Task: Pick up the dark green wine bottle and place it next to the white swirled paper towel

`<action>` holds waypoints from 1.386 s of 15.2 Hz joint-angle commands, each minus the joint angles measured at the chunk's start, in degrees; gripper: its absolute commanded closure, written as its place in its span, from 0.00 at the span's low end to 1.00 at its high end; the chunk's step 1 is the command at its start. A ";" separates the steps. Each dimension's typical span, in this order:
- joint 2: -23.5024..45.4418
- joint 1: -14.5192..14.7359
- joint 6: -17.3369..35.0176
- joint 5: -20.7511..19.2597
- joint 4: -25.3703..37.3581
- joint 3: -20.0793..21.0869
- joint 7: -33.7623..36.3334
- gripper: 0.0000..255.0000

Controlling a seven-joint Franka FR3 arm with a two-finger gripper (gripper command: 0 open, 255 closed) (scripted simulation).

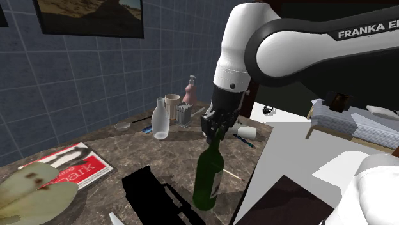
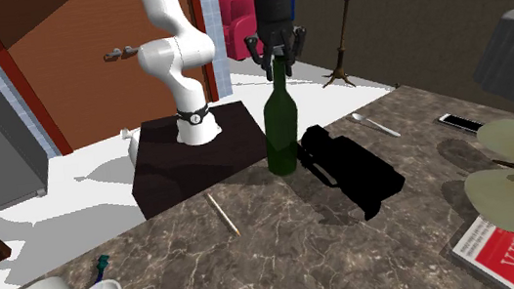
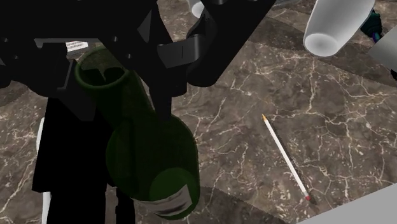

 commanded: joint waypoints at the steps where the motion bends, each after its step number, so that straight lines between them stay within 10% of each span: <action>1: -0.35 -0.01 -1.64 -0.08 1.30 -0.17 0.09 1.00; 21: 0.12 -0.72 -16.92 -1.41 17.04 -1.70 0.73 1.00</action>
